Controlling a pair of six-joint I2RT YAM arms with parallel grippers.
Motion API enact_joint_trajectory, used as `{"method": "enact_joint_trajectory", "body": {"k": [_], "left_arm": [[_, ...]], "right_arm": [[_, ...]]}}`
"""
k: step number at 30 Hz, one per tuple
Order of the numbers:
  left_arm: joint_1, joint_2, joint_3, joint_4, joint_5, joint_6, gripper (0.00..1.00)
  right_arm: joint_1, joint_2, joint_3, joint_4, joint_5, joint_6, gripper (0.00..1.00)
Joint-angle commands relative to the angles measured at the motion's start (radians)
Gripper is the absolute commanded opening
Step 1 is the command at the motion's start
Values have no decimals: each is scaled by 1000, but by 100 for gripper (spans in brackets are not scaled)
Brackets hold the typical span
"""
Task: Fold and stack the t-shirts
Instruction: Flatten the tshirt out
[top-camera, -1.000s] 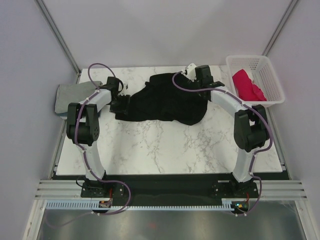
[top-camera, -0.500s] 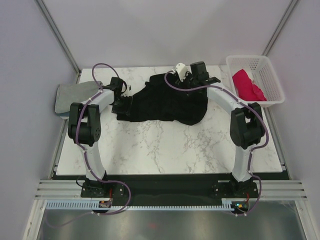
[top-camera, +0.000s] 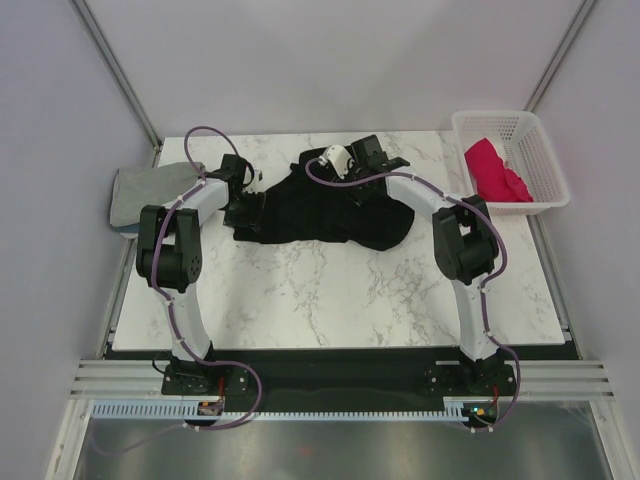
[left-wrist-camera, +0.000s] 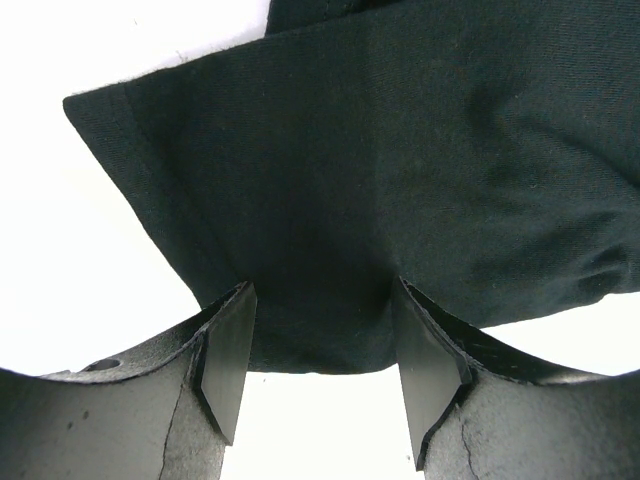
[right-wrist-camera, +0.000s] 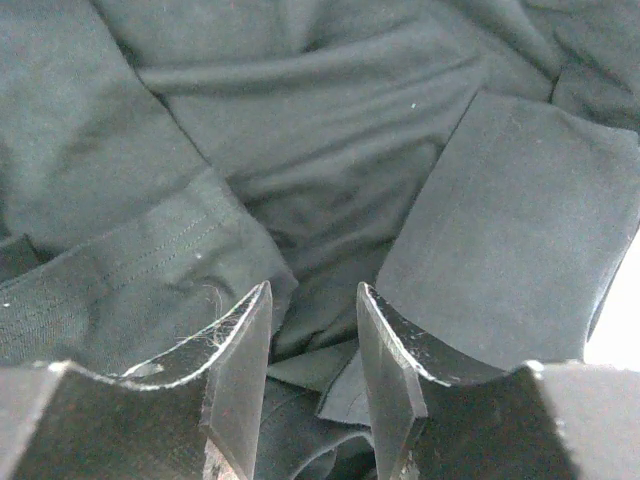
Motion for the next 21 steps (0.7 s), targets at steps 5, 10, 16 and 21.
{"method": "enact_joint_trajectory", "body": {"k": [5, 10, 16, 21], "left_arm": [[-9, 22, 25, -17, 14, 1, 64], [-9, 24, 28, -17, 17, 0, 64], [-11, 24, 26, -16, 17, -2, 63], [-12, 24, 27, -14, 17, -5, 64]], "right_arm": [[1, -81, -57, 7, 120, -52, 47], [-4, -110, -94, 20, 153, -63, 47], [-13, -135, -105, 33, 153, -49, 46], [-18, -147, -113, 42, 192, -54, 46]]}}
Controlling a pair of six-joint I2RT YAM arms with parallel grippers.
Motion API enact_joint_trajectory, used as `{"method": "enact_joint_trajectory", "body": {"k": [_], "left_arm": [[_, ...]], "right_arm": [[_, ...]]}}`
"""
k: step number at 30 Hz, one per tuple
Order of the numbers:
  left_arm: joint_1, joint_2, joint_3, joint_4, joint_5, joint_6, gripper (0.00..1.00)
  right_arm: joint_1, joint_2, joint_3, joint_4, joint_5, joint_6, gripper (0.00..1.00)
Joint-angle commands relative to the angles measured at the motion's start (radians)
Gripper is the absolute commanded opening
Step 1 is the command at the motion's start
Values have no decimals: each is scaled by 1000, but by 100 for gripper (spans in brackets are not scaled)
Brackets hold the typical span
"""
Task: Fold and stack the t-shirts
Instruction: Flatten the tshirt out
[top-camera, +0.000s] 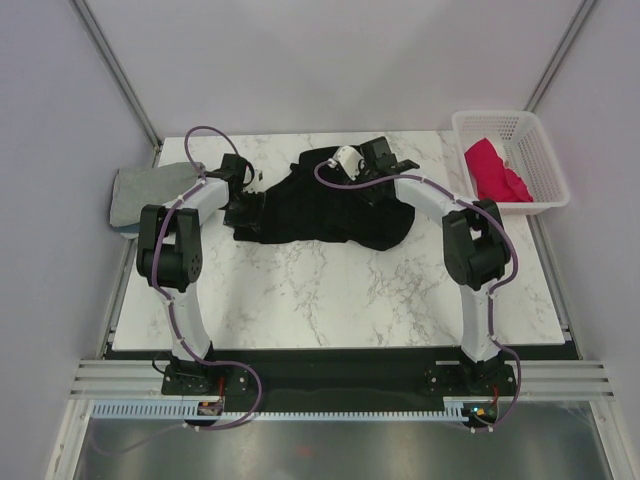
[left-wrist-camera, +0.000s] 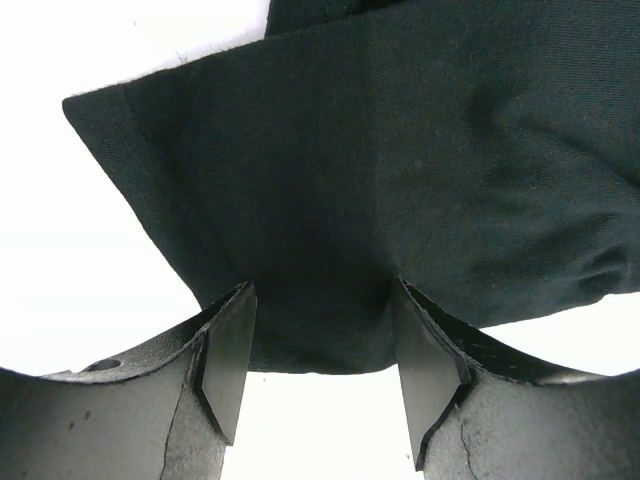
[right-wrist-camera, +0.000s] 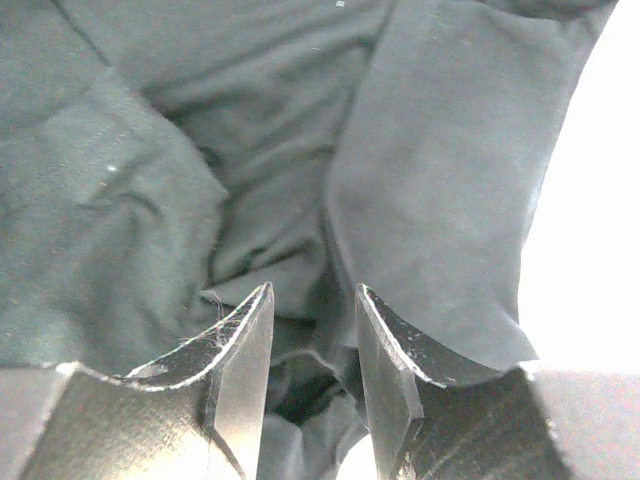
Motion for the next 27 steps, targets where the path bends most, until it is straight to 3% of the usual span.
{"method": "enact_joint_trajectory", "body": {"k": [1, 27], "left_arm": [[-12, 18, 16, -4, 16, -3, 63], [-18, 29, 22, 4, 19, -9, 63]], "right_arm": [[-9, -63, -7, 36, 45, -6, 46], [-23, -101, -48, -21, -11, 39, 45]]}}
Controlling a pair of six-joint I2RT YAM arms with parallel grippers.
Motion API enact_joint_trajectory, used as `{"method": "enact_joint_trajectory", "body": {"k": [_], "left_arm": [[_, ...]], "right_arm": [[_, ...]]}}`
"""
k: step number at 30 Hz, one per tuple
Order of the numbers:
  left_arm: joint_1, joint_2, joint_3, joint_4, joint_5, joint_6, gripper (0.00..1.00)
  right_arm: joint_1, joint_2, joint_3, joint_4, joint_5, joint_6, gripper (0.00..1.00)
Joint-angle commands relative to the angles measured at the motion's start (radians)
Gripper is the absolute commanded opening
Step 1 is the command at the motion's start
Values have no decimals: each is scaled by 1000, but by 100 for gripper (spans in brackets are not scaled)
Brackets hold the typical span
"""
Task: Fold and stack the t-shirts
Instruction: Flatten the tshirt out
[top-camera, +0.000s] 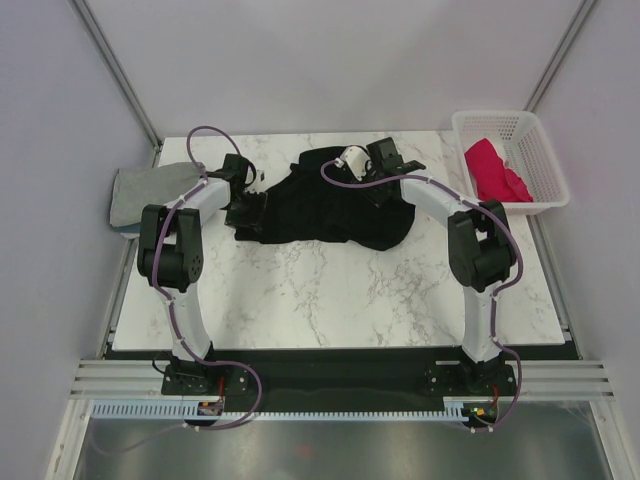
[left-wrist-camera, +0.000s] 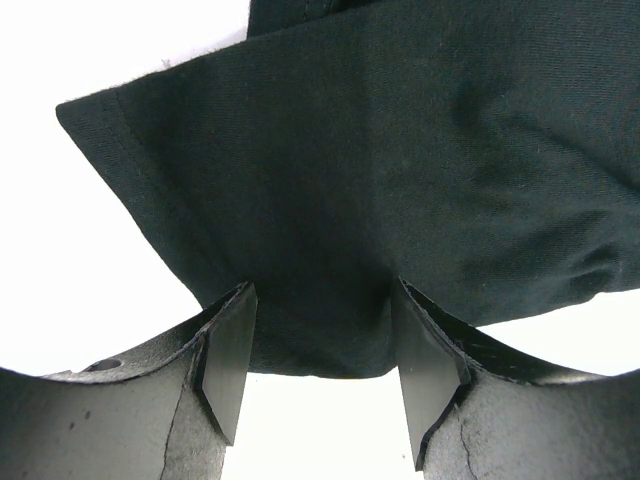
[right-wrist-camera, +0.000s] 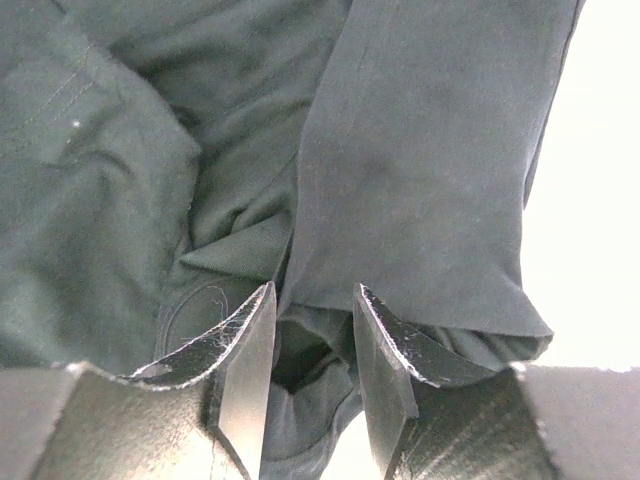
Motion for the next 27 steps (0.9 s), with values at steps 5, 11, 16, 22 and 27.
{"method": "enact_joint_trajectory", "body": {"k": [5, 11, 16, 22, 27], "left_arm": [[-10, 37, 33, 4, 21, -9, 64], [-8, 39, 30, 4, 22, -11, 63], [-10, 37, 28, 4, 21, -11, 63], [-10, 42, 27, 6, 18, -12, 63], [-10, 43, 30, 4, 18, -12, 63]], "right_arm": [[1, -66, -24, -25, -21, 18, 44], [2, -38, -15, -28, -14, 21, 44], [2, -9, 13, -29, -17, 19, 43], [2, 30, 59, -34, -32, 41, 40], [2, 62, 82, -32, -32, 50, 36]]}}
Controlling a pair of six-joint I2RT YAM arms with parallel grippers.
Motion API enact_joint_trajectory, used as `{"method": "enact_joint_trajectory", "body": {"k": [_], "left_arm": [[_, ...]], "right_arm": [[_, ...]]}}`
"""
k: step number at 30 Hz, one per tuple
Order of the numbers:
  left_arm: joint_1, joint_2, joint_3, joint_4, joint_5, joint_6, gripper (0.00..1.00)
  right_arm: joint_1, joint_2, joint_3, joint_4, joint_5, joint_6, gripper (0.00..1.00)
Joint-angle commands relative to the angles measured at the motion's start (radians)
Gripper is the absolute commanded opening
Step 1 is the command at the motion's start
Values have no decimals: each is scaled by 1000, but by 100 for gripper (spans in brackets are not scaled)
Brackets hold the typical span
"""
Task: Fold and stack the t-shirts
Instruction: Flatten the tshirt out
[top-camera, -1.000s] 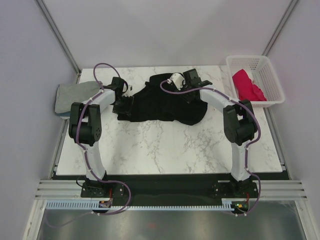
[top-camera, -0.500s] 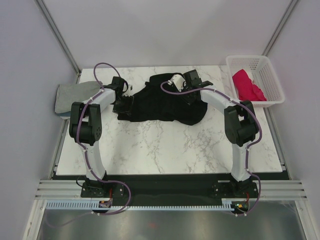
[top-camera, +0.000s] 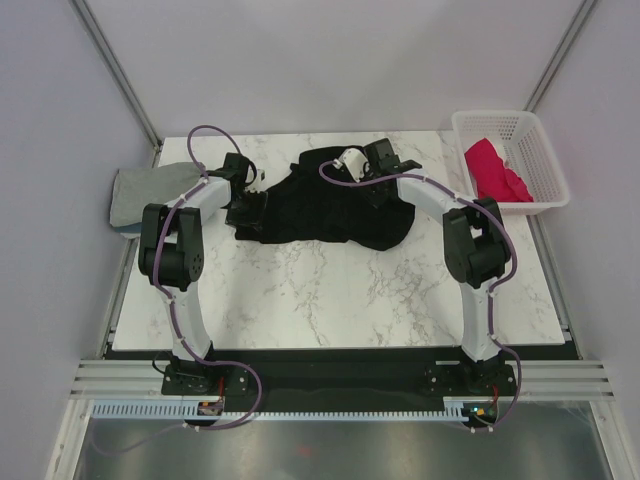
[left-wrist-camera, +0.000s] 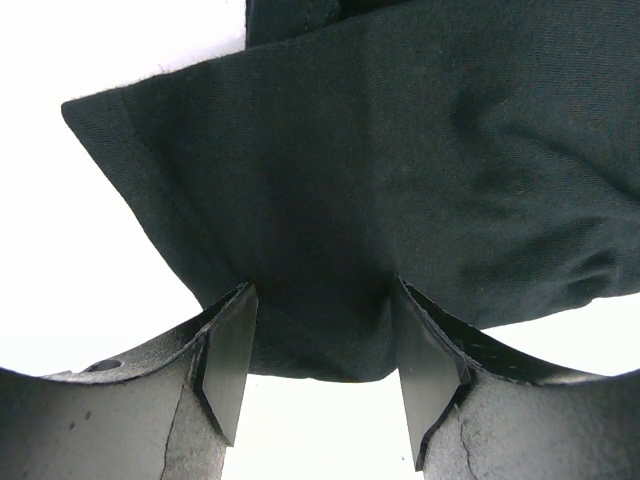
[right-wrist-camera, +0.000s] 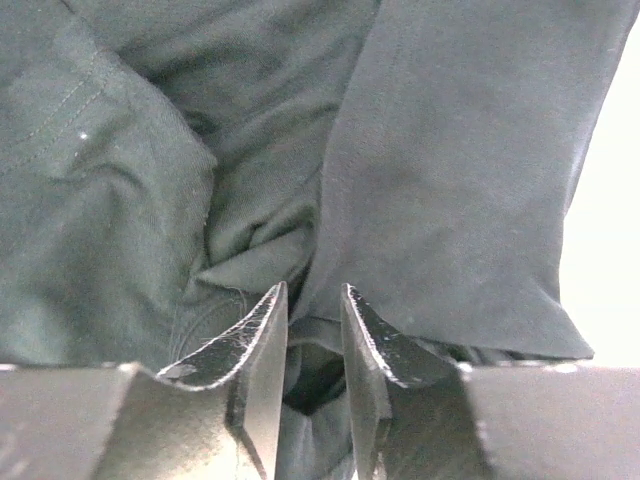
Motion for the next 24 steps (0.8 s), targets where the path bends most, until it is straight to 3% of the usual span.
{"method": "enact_joint_trajectory", "body": {"k": [1, 5, 6, 7, 24], "left_arm": [[-10, 32, 14, 12, 16, -12, 63], [-11, 35, 14, 12, 17, -12, 63], [-11, 33, 15, 12, 17, -12, 63], [-11, 32, 15, 12, 16, -12, 63], [-22, 36, 40, 11, 8, -9, 63]], "right_arm": [[2, 32, 52, 2, -18, 24, 35], [2, 52, 81, -10, -24, 38, 22], [2, 55, 87, -17, -24, 37, 3], [2, 55, 90, -14, -13, 35, 0], [-50, -16, 264, -3, 161, -89, 0]]}}
